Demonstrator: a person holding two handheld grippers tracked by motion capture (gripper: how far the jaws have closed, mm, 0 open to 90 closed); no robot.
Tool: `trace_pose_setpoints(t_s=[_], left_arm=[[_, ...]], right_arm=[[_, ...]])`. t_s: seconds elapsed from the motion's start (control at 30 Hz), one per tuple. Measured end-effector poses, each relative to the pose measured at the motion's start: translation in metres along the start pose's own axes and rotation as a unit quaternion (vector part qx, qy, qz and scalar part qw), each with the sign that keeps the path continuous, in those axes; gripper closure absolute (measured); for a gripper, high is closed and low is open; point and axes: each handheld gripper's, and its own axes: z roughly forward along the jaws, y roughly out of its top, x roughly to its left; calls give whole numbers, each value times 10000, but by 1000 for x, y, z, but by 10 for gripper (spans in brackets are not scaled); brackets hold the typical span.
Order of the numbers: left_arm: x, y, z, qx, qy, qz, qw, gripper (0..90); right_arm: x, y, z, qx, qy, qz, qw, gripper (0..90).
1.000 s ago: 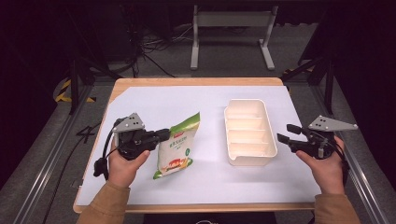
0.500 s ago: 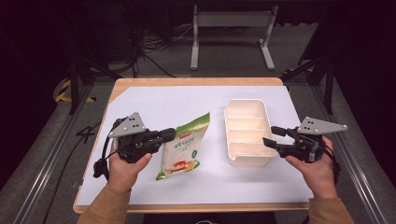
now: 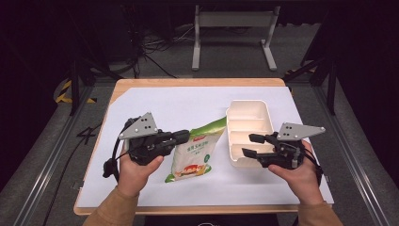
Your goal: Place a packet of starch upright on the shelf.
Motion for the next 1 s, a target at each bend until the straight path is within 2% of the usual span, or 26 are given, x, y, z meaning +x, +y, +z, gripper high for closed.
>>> trace_pose_setpoints(t_s=[0.17, 0.3, 0.37, 0.53, 0.63, 0.73, 1.0], left_arm=[[-6, 2, 6, 19, -126, 95, 9999, 858], [-10, 4, 10, 34, -208, 204, 9996, 859], [-12, 4, 13, 21, -269, 174, 9995, 859], [-15, 3, 19, 48, -408, 228, 9989, 860], [-19, 3, 24, 54, -440, 362, 9984, 860], [-24, 3, 29, 64, -482, 391, 9981, 860], [-26, 1, 34, 127, -583, 451, 9972, 860]], right_arm=[[9, 3, 11, 26, 115, -70, 9999, 418], [12, 4, 17, -8, 261, 6, 9997, 402], [13, 4, 20, -5, 257, -20, 9997, 390], [14, 2, 25, 27, 253, -18, 9997, 381], [14, 1, 28, 66, 264, -42, 9996, 383], [15, 1, 31, 92, 330, -75, 9994, 382], [15, -2, 38, 75, 534, -139, 9984, 384]])
